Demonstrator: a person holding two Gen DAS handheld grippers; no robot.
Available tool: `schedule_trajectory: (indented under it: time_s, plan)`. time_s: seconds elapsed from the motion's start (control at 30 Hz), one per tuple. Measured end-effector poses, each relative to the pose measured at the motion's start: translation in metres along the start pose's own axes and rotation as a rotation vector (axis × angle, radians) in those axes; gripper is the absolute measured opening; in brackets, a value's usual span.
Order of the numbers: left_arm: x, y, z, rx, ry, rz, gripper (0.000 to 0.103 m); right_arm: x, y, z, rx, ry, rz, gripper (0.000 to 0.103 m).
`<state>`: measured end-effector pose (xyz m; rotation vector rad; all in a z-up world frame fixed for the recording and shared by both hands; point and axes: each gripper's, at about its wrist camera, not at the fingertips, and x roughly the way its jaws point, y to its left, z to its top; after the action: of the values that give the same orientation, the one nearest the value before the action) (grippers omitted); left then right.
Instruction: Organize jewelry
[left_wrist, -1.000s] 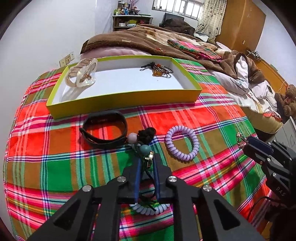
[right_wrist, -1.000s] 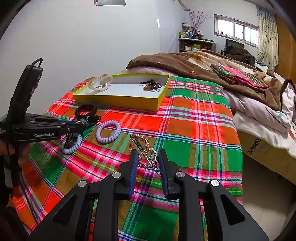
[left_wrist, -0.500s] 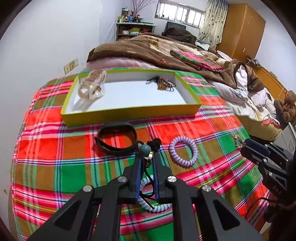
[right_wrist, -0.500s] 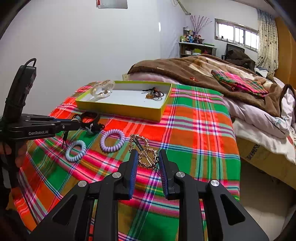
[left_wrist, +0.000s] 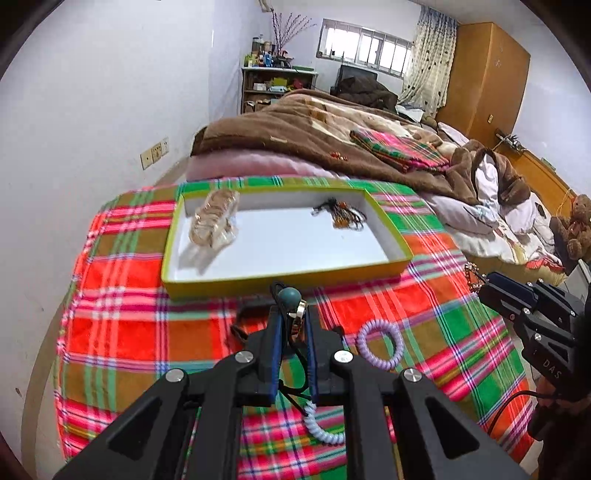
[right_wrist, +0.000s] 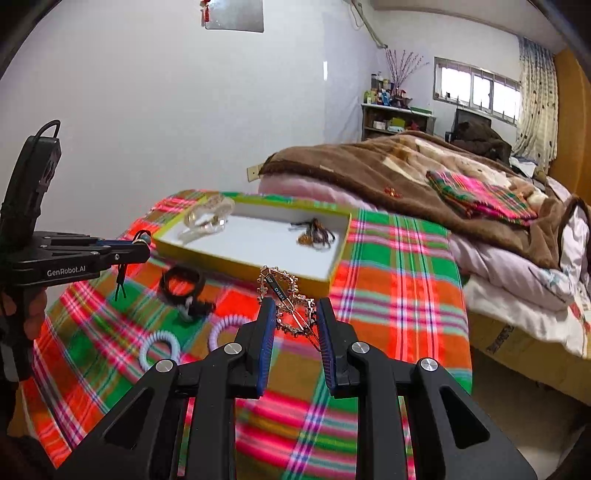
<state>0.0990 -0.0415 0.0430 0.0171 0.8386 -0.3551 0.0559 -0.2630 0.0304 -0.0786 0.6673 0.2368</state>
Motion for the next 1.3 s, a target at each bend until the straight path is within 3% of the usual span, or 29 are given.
schedule_trajectory:
  time_s: [0.7,1.3]
  plan:
    - [0.033,0.018,0.054,-0.004,-0.014,-0.018,0.012,0.096,0.004,0.078,-0.028,0.078,0.014,0.023]
    - [0.098,0.035,0.063,-0.057,0.078,-0.036,0.012,0.196,0.016,0.095,-0.054,0.223,0.046,0.023]
